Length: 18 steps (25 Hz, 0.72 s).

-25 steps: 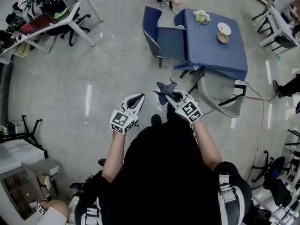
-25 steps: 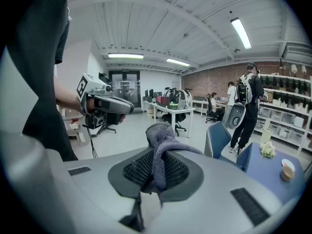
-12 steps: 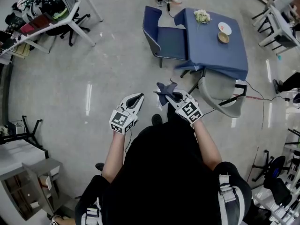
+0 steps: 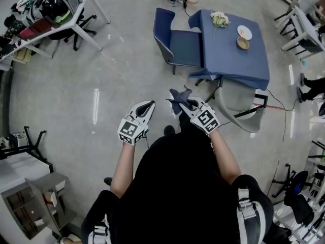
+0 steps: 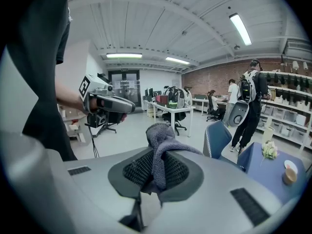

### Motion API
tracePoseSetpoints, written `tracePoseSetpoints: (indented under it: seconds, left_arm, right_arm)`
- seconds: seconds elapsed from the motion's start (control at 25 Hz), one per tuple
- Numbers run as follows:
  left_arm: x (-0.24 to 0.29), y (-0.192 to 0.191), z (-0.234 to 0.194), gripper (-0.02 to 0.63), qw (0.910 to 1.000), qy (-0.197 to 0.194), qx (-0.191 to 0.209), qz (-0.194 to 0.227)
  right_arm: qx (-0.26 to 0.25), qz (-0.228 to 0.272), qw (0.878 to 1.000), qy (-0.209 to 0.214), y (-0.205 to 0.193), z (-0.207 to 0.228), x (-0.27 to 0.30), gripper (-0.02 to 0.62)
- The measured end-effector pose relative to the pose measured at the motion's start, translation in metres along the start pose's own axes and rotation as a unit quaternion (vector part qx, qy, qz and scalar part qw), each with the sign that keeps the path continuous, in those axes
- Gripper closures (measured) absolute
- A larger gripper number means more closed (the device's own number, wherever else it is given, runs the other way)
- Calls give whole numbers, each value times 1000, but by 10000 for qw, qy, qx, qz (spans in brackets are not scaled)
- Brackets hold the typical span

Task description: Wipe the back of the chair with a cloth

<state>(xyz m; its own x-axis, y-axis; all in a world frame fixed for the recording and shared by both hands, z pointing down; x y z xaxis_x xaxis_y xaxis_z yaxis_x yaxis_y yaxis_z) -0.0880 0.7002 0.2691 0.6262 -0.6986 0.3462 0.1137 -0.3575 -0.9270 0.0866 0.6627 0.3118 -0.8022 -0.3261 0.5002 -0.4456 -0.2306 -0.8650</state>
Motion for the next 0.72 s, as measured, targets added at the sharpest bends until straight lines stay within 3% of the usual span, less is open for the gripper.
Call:
tracePoseSetpoints:
  seconds: [0.72]
  left_arm:
    - [95, 44, -41, 581, 9985, 505, -106, -180]
  right_arm:
    - [-140, -5, 9987, 495, 11, 129, 25, 535]
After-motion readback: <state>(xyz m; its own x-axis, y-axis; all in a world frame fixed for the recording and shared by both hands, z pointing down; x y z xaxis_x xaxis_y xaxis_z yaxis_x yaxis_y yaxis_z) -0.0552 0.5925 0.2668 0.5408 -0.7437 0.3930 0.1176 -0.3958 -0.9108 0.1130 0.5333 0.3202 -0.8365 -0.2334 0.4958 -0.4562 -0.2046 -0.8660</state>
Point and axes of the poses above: the fingertips, and each gripper's own axes: x forward along the fingers, z to its right, y out of its top, the point moved 5 cm from there along -x, backward along the fingers, and after that the axes turned 3 degrees about -z, right-handed, at the moved point
